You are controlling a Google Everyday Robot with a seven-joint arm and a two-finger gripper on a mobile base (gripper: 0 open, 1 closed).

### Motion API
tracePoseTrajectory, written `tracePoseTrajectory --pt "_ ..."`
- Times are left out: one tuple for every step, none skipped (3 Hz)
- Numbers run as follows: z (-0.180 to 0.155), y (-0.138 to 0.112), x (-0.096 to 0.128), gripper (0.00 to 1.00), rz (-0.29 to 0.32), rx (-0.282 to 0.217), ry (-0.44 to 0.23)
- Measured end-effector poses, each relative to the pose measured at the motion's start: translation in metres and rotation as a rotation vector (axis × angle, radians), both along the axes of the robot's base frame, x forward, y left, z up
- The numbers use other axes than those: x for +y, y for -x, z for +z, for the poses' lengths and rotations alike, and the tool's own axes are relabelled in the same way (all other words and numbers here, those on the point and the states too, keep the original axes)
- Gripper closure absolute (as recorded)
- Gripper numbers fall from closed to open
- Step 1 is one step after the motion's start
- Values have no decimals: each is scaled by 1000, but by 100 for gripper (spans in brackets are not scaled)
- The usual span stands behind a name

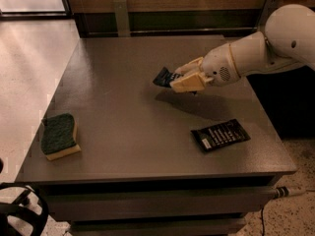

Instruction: Move rxbar blueberry near sponge

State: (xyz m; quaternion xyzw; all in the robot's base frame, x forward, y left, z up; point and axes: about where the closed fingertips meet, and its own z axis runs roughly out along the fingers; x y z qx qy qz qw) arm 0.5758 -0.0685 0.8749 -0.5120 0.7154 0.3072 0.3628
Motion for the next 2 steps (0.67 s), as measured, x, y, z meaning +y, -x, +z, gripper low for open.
tracePoseTrajectory --pt "-4 20 31 100 109 15 -13" --pt "0 39 60 100 212 15 0"
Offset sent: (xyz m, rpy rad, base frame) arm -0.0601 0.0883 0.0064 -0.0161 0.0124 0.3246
